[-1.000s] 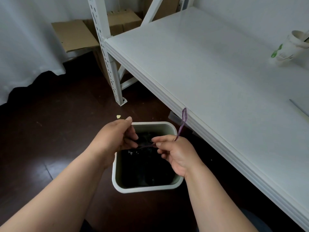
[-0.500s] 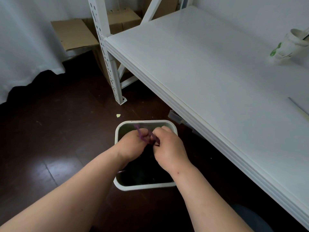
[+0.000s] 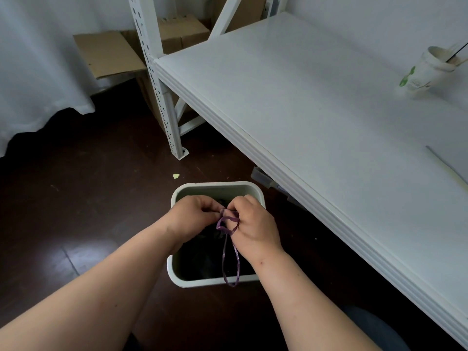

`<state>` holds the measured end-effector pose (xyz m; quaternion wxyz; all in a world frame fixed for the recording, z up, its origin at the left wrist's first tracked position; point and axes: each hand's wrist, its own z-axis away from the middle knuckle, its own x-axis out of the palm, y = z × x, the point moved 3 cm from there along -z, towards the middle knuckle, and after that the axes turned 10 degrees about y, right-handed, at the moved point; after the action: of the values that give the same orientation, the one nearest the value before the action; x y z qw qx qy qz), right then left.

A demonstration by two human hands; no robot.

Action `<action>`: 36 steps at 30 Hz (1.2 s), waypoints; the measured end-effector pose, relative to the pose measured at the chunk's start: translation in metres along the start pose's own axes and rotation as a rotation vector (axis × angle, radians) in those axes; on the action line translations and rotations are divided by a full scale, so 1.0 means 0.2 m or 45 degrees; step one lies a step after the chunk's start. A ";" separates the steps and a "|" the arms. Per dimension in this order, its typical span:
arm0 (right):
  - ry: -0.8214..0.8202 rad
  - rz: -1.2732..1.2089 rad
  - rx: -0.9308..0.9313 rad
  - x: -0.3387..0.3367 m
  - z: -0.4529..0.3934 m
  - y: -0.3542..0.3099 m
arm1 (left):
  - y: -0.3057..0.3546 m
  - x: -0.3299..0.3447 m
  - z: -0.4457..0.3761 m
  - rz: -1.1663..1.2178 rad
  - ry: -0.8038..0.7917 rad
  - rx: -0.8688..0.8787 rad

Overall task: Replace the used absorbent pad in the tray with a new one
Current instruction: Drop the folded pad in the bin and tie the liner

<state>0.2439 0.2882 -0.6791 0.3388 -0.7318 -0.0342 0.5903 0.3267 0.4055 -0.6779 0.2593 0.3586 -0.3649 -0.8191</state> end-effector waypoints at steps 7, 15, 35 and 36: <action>-0.023 0.003 0.025 0.00 0.00 0.03 | 0.01 0.00 0.00 -0.048 -0.012 0.027; -0.029 -0.071 -0.050 -0.01 0.01 0.00 | -0.02 -0.02 -0.02 -0.238 0.211 0.138; -0.225 -0.438 0.583 0.04 0.09 0.18 | -0.12 -0.08 -0.06 -0.922 0.339 0.329; -0.209 -0.460 0.638 0.04 0.09 0.19 | -0.13 -0.08 -0.06 -0.906 0.333 0.319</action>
<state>0.2169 0.2708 -0.7087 0.6039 -0.5575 -0.0442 0.5679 0.3421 0.4276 -0.6971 -0.0420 0.5926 -0.2789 -0.7545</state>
